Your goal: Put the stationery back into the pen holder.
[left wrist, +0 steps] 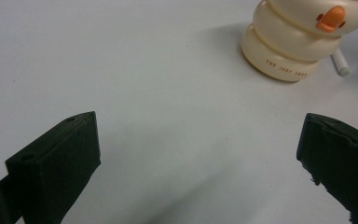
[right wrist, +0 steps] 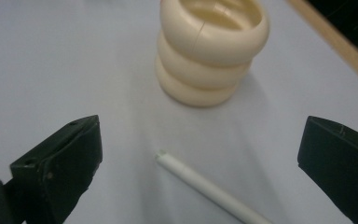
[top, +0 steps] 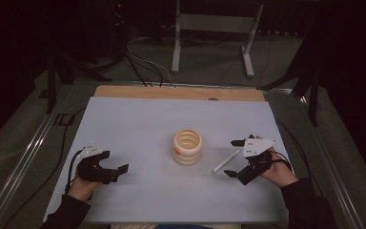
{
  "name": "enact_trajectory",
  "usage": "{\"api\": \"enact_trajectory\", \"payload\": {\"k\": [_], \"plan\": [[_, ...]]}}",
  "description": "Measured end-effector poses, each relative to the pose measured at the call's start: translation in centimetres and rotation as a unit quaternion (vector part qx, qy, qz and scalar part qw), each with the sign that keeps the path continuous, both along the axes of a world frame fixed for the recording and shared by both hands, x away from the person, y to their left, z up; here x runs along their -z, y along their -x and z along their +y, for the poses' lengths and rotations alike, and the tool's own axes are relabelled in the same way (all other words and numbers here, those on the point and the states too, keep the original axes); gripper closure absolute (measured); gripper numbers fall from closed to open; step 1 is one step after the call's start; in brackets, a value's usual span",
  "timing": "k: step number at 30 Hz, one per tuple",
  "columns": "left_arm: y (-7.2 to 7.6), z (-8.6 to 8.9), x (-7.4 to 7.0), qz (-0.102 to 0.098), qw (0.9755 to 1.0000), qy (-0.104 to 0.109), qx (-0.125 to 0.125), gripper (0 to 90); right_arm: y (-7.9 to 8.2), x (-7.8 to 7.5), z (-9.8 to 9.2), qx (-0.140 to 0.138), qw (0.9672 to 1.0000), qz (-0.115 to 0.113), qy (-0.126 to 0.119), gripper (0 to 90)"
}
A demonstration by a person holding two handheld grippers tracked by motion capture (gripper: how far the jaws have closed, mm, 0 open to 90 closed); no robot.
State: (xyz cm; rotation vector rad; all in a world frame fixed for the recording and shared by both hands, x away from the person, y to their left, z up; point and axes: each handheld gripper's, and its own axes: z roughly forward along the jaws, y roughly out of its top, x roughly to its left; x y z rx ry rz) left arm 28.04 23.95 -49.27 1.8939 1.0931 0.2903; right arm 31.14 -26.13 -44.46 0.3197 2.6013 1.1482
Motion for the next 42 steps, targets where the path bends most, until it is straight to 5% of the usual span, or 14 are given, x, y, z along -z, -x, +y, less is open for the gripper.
{"api": "enact_trajectory", "payload": {"k": [2, 6, 8, 12, 16, 21, 23, 28, 32, 39, 41, 42], "plan": [[0.0, 0.0, 0.0, 0.0, 1.0, -0.001, 0.0, 0.1, -0.3, 0.2, 0.4, -0.012, 0.9996, 0.008, 0.024, 14.7], [0.0, 0.0, -0.1, -0.002, 1.0, -0.001, -0.001, 0.1, -1.1, 0.5, 0.8, -0.025, 0.9976, 0.047, 0.046, 11.4], [0.0, 0.0, -0.1, -0.003, 1.0, 0.0, -0.002, 0.1, -1.1, 0.6, 0.9, -0.025, 0.998, 0.024, 0.053, 12.1], [0.0, 0.0, -0.1, -0.003, 1.0, -0.001, -0.002, 0.1, -1.4, 1.1, 1.1, -0.031, 0.9969, 0.017, 0.07, 5.7], [0.0, 0.0, 0.0, -0.003, 1.0, -0.001, -0.001, 0.1, -2.0, 1.5, 1.6, -0.057, 0.9912, 0.007, 0.119, 11.0], [0.0, 0.0, -0.1, -0.003, 1.0, 0.0, -0.003, 0.1, -3.0, 1.8, 2.5, -0.087, 0.9783, 0.016, 0.187, 14.0], [0.0, 0.0, -0.1, -0.003, 1.0, -0.002, -0.001, 0.1, -3.1, 2.0, 2.8, -0.102, 0.9753, 0.01, 0.196, 14.2], [0.0, 0.0, 0.0, -0.003, 1.0, -0.001, 0.0, 0.1, -3.4, 2.5, 3.4, -0.138, 0.959, 0.024, 0.246, 18.7], [0.0, 0.0, 0.0, -0.003, 1.0, -0.002, 0.001, 0.1, -3.6, 2.7, 3.6, -0.162, 0.9503, -0.003, 0.266, 33.5], [0.0, -0.2, 0.1, -0.001, 1.0, -0.002, 0.004, 0.1, -4.0, 3.3, 4.2, -0.224, 0.9175, -0.048, 0.325, 50.8], [0.1, -0.2, 0.1, -0.003, 1.0, -0.004, 0.006, 0.1, -4.3, 3.5, 4.3, -0.234, 0.9121, -0.054, 0.332, 54.6], [0.1, -0.2, 0.1, -0.003, 1.0, -0.004, 0.006, 0.1, -4.3, 3.5, 4.3, -0.234, 0.9121, -0.054, 0.332, 54.6]]}}
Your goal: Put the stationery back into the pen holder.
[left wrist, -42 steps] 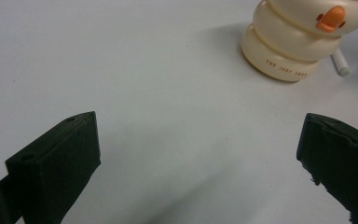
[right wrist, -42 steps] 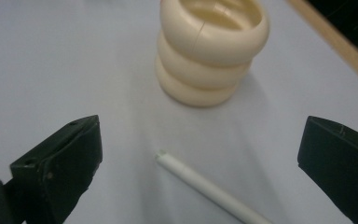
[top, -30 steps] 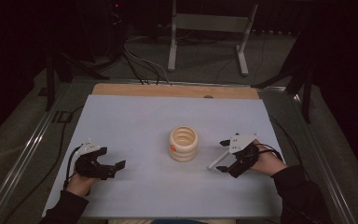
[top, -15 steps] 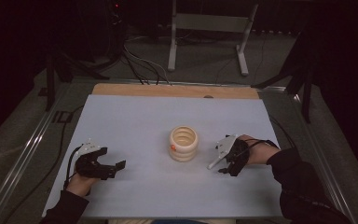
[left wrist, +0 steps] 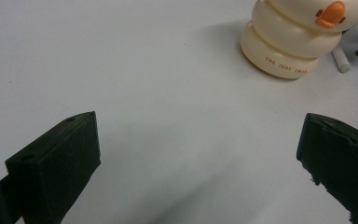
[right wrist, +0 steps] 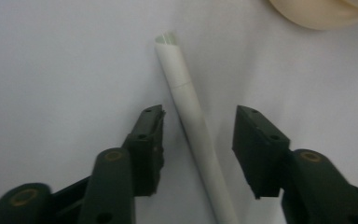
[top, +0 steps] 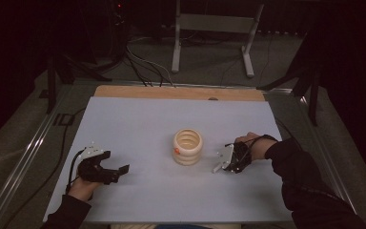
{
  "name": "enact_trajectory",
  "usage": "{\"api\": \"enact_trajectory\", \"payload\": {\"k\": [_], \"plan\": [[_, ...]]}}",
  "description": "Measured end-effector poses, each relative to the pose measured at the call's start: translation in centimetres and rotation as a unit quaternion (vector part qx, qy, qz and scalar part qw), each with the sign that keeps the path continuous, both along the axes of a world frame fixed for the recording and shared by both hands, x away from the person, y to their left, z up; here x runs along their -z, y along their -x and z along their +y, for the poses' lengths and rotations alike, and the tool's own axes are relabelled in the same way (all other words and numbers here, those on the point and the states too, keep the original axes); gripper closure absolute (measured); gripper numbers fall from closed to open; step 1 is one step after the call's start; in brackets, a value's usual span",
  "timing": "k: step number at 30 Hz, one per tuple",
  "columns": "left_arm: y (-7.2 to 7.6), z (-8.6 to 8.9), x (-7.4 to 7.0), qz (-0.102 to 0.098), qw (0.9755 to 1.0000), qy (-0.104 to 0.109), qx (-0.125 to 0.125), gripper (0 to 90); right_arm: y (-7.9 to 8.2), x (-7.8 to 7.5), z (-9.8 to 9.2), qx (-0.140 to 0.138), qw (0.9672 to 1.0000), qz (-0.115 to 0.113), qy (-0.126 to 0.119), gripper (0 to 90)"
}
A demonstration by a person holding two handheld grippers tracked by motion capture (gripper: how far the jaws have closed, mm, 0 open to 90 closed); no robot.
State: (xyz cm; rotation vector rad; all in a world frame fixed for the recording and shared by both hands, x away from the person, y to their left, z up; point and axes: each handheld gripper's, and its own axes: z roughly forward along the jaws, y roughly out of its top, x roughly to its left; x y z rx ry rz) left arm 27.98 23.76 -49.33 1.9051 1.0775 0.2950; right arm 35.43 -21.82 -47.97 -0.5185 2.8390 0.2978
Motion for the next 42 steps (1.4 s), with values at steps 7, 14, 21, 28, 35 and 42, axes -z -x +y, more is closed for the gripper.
{"api": "enact_trajectory", "payload": {"k": [7, 14, 21, 28, 35, 42], "plan": [[0.0, 0.0, 0.1, 0.001, 1.0, 0.0, 0.001, 0.1, -0.9, 0.4, 0.6, -0.035, 0.9988, 0.004, 0.034, 64.0], [-0.1, -0.1, 0.1, 0.001, 1.0, -0.001, 0.002, 0.1, -1.5, 0.7, 1.1, -0.059, 0.9957, 0.025, 0.066, 73.1], [0.0, -0.1, 0.2, 0.0, 1.0, -0.002, 0.004, 0.1, -1.7, 1.0, 1.5, -0.064, 0.994, 0.038, 0.081, 78.2], [0.0, -0.1, 0.1, -0.001, 1.0, 0.0, 0.005, 0.1, -1.9, 0.4, 1.4, -0.031, 0.9961, 0.051, 0.065, 79.1], [-0.1, 0.0, 0.2, -0.001, 1.0, 0.002, 0.005, 0.1, -1.9, -1.1, 0.9, -0.004, 0.9981, 0.057, 0.022, 79.1], [-0.3, 0.1, 0.2, -0.005, 0.9999, 0.001, 0.009, 0.1, -1.6, -2.2, 0.3, 0.022, 0.9968, 0.067, -0.039, 79.2]]}}
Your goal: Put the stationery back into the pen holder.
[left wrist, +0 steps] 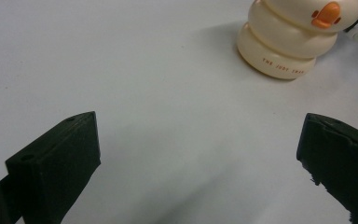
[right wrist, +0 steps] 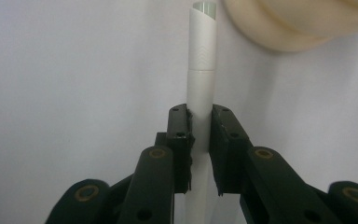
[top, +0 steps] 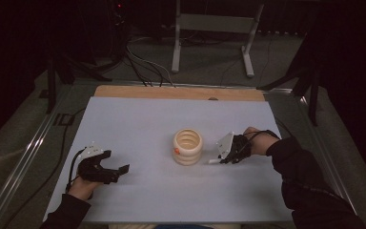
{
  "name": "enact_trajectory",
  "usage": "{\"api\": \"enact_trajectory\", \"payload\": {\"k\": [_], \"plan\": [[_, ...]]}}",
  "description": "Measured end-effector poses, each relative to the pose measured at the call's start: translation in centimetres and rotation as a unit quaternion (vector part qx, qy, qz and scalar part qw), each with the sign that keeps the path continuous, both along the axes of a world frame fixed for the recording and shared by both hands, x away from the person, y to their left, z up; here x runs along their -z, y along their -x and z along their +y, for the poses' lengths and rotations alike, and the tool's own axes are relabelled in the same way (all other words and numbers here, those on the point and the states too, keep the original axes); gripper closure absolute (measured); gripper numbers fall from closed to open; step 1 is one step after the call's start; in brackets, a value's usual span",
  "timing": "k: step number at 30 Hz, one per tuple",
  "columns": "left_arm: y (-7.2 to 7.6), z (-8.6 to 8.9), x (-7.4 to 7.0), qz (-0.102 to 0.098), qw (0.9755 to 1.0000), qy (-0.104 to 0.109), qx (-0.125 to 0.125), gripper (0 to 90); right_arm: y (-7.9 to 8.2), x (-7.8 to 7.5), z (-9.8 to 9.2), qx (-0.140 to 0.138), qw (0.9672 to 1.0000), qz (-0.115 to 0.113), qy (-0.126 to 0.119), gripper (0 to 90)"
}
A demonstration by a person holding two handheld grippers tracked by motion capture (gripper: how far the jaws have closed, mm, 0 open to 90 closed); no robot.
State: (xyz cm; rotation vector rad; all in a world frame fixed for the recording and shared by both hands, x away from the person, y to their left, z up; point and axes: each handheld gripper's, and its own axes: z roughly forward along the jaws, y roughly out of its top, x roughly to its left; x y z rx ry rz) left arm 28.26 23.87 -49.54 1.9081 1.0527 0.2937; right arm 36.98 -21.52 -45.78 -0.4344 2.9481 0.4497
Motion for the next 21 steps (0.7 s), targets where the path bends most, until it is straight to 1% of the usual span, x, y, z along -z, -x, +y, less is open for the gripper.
{"api": "enact_trajectory", "payload": {"k": [2, 5, 8, 10, 11, 13, 14, 16, 18, 21], "plan": [[0.0, 0.0, 0.1, 0.001, 1.0, 0.004, 0.0, 0.1, 0.0, -0.2, -0.3, 0.011, 0.9996, 0.008, -0.023, 79.2], [0.1, -0.1, 0.2, 0.001, 1.0, 0.003, 0.003, 0.1, 0.2, -0.3, -0.8, 0.024, 0.9986, 0.014, -0.044, 79.2], [0.2, -0.3, 0.2, -0.003, 0.9999, -0.004, 0.01, 0.1, 0.4, -0.6, -1.4, 0.034, 0.9965, 0.021, -0.073, 79.2], [0.2, -0.4, 0.2, -0.004, 0.9999, -0.004, 0.013, 0.1, 0.6, -0.7, -2.0, 0.042, 0.9942, 0.024, -0.096, 79.2], [0.2, -0.5, 0.2, -0.006, 0.9999, -0.003, 0.013, 0.1, 0.6, -0.8, -2.3, 0.048, 0.9934, 0.023, -0.102, 79.2], [0.2, -0.5, 0.2, -0.006, 0.9999, 0.001, 0.016, 0.1, 0.6, -1.0, -2.8, 0.062, 0.9908, 0.026, -0.118, 79.2], [0.2, -0.5, 0.2, -0.006, 0.9998, 0.0, 0.016, 0.1, 0.6, -1.1, -3.1, 0.07, 0.9892, 0.028, -0.126, 79.2], [0.2, -0.6, 0.2, -0.007, 0.9998, -0.001, 0.017, 0.1, 0.6, -1.2, -3.5, 0.087, 0.9853, 0.039, -0.142, 79.2], [0.2, -0.6, 0.2, -0.007, 0.9998, -0.001, 0.018, 0.1, 0.8, -1.4, -3.8, 0.101, 0.9815, 0.044, -0.157, 79.2], [0.2, -0.7, 0.2, -0.008, 0.9998, -0.003, 0.02, 0.1, 0.9, -1.6, -4.1, 0.112, 0.9773, 0.048, -0.173, 79.2]]}}
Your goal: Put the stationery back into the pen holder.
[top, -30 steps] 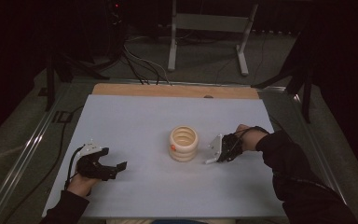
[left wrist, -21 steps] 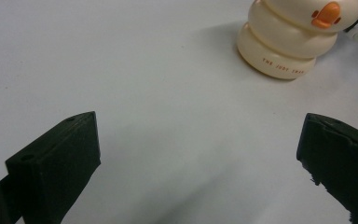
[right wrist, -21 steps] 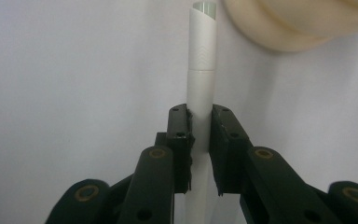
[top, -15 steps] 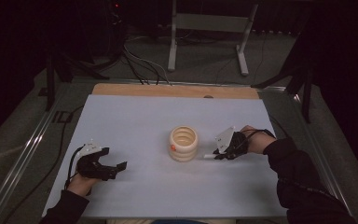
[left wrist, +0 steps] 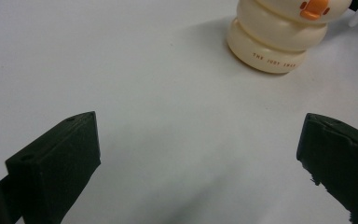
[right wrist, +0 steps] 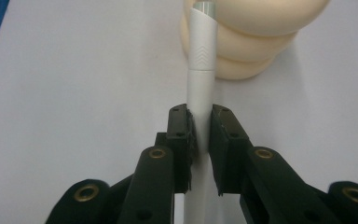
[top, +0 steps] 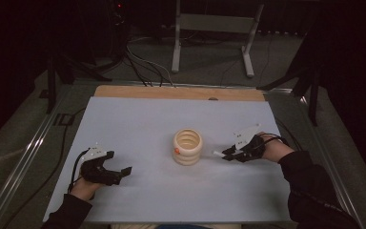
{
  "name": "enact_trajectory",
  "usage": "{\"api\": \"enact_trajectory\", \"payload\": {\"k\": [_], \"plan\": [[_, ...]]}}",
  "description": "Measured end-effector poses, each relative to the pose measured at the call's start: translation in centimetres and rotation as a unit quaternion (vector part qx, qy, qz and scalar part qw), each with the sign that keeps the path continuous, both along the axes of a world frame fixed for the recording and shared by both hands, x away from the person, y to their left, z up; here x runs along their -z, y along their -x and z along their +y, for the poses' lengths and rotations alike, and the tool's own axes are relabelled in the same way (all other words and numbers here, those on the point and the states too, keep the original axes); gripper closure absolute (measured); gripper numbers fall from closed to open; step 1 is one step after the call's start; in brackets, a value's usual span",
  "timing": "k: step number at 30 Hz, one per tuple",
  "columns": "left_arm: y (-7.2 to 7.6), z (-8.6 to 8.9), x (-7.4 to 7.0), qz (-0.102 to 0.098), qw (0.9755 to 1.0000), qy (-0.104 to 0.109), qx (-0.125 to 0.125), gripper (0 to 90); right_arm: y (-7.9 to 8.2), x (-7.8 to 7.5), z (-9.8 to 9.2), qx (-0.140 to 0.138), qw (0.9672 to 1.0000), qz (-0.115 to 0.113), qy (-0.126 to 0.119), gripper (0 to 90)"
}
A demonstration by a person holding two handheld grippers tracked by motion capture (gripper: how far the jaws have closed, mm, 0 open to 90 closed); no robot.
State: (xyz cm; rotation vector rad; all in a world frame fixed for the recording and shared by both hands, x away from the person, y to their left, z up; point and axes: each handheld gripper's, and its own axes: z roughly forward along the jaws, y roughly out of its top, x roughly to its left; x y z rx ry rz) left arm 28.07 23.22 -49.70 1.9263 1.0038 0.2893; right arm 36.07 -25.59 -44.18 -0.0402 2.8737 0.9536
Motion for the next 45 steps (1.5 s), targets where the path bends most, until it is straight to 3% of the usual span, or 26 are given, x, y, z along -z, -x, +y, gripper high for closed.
{"api": "enact_trajectory", "payload": {"k": [6, 9, 14, 23, 35, 45], "plan": [[0.0, 0.1, -0.1, -0.002, 1.0, 0.004, 0.0, 0.1, 0.2, -0.6, -0.4, 0.03, 0.9988, 0.013, -0.037, 79.2], [0.1, 0.1, -0.2, -0.003, 1.0, 0.005, 0.0, 0.1, 0.2, -1.0, -0.5, 0.05, 0.9964, 0.024, -0.064, 79.2], [0.1, 0.0, -0.2, -0.006, 1.0, 0.001, 0.003, 0.1, 0.5, -1.1, -0.5, 0.063, 0.993, 0.023, -0.097, 79.2], [0.1, 0.1, -0.2, -0.005, 1.0, 0.006, 0.002, 0.1, 0.6, -1.6, -0.3, 0.087, 0.9886, 0.031, -0.118, 79.1], [0.1, 0.1, -0.3, -0.007, 0.9999, 0.008, 0.001, 0.1, 0.5, -3.0, -0.1, 0.115, 0.9764, 0.049, -0.176, 79.1], [0.1, 0.1, -0.3, -0.007, 0.9999, 0.008, 0.004, 0.1, 0.6, -4.1, 0.6, 0.117, 0.9728, 0.044, -0.195, 79.1]]}}
